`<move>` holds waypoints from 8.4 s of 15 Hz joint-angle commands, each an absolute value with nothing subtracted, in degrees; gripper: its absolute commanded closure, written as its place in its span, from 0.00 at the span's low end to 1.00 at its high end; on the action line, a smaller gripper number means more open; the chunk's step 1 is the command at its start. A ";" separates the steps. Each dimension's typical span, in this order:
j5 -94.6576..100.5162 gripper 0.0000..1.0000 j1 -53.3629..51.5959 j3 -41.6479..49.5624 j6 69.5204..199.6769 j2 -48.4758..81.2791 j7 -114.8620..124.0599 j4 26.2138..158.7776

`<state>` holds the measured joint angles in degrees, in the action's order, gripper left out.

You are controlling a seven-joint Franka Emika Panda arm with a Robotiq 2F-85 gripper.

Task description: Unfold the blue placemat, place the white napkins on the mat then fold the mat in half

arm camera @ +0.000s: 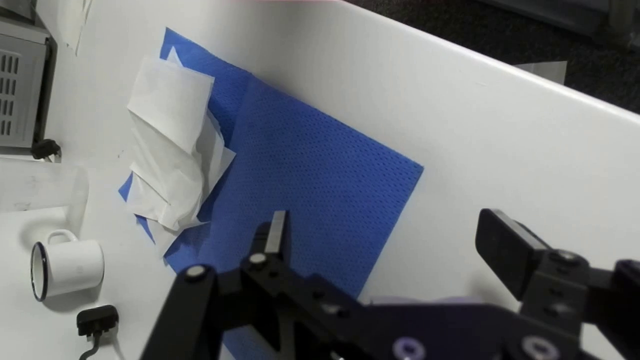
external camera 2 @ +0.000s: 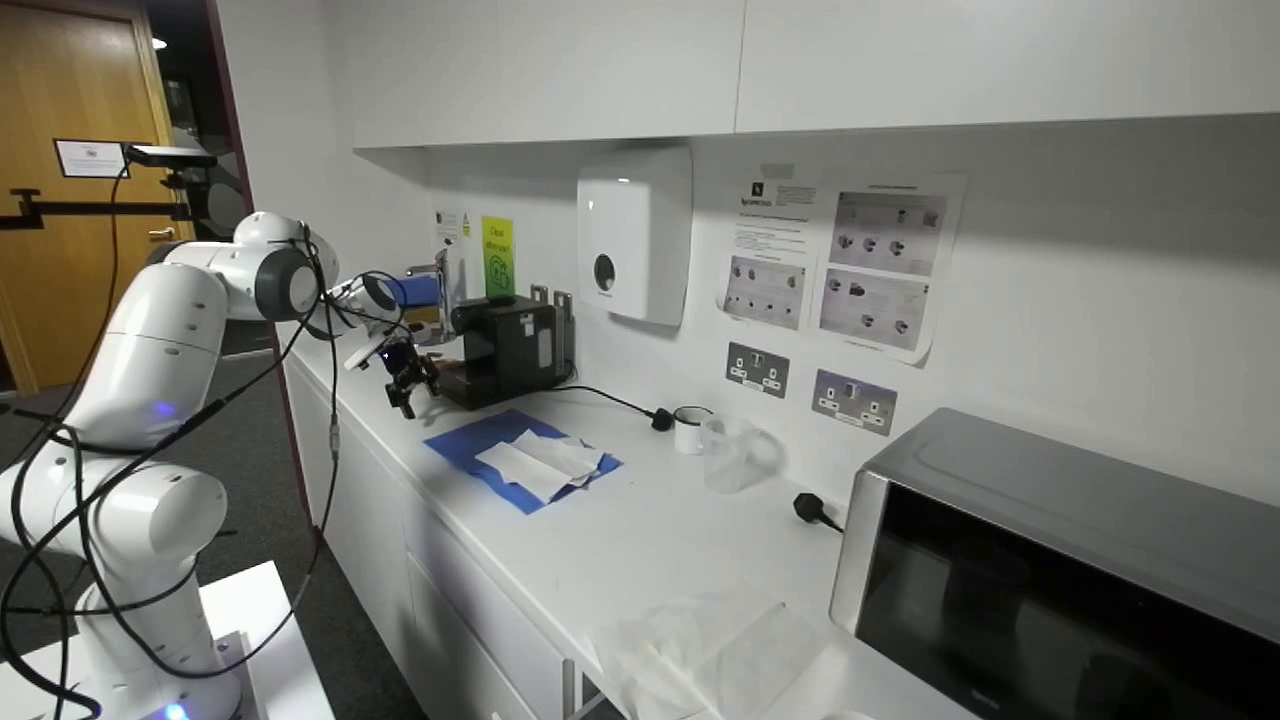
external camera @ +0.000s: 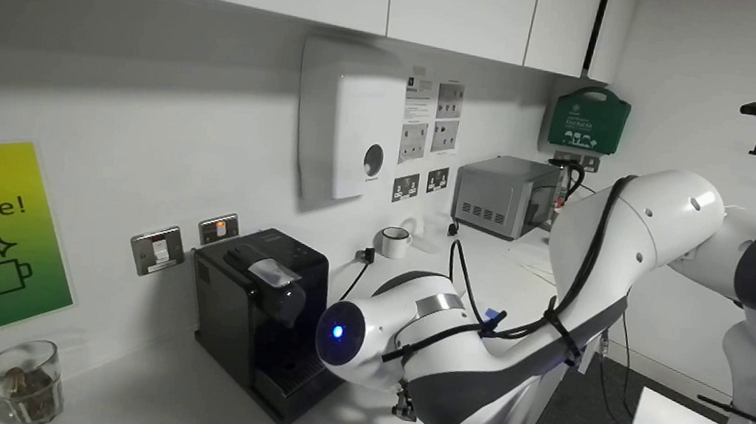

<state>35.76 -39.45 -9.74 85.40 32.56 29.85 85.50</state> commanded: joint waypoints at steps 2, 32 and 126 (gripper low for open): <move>36.60 0.00 -40.23 -9.16 83.10 31.98 29.61 85.36; 32.83 0.00 -33.91 -9.35 94.06 31.72 27.95 89.40; 29.53 1.00 -31.06 -8.31 92.75 31.15 26.70 92.04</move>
